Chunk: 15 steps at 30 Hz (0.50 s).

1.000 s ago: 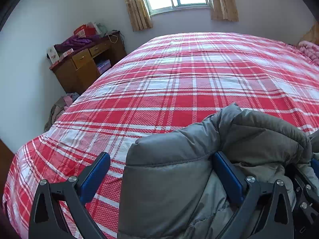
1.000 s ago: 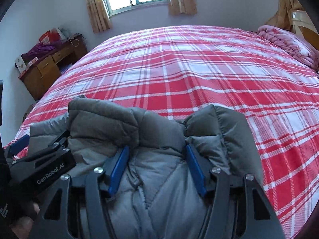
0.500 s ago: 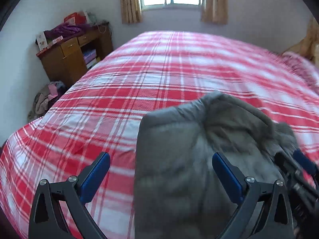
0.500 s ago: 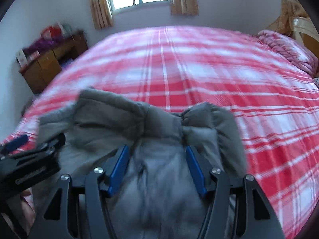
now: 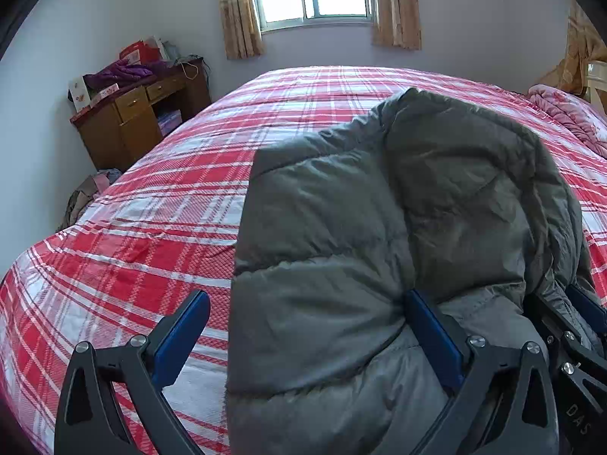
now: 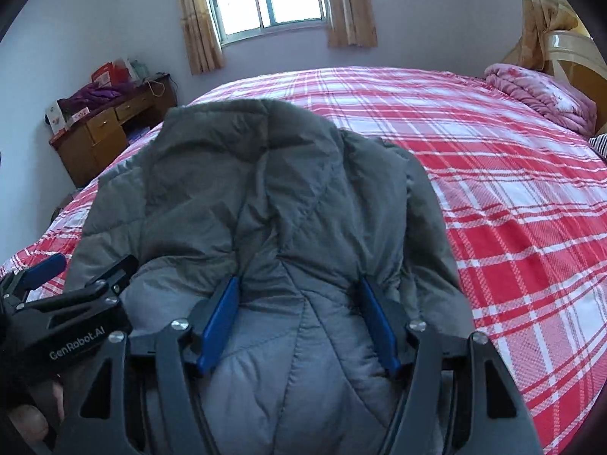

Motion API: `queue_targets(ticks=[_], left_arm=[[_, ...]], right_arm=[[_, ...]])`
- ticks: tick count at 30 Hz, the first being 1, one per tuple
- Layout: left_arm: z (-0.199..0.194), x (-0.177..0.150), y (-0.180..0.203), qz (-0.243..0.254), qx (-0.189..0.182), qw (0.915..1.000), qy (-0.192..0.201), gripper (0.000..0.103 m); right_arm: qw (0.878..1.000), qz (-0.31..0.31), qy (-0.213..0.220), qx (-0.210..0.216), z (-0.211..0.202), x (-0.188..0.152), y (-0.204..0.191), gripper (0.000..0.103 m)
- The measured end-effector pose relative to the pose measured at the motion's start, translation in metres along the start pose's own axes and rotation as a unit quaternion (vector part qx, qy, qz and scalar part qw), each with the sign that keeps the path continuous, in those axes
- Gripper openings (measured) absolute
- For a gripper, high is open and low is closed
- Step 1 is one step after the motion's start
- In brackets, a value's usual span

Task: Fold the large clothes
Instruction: 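Regrip the folded grey jacket with both tools and gather it together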

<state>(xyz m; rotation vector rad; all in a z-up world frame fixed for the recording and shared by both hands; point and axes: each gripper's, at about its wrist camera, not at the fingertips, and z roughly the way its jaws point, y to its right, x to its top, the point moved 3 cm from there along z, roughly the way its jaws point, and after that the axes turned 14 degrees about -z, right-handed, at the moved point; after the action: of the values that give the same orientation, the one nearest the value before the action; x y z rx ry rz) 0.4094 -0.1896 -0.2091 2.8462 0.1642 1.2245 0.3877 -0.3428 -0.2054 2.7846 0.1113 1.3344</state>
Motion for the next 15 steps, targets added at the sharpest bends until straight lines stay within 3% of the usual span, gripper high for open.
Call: queue_targets(ticks=[10,13,15], left_arm=[[-0.001,0.005,-0.005,0.013,-0.007,0.9996,-0.026,0.102],[-0.026,0.016,-0.029,0.005,0.003,0.9999,0.008,0.102],[-0.027,0.017,-0.042,0.000,0.002,1.0000,0.003,0.102]], right_arm=[[1.000,0.004,-0.016,0.003,0.000,-0.002,0.000,0.067],[1.000,0.015,0.019,0.019,-0.022,0.000,0.013,0.068],[0.998,0.040,0.042,-0.017,-0.045,-0.006,0.037,0.086]])
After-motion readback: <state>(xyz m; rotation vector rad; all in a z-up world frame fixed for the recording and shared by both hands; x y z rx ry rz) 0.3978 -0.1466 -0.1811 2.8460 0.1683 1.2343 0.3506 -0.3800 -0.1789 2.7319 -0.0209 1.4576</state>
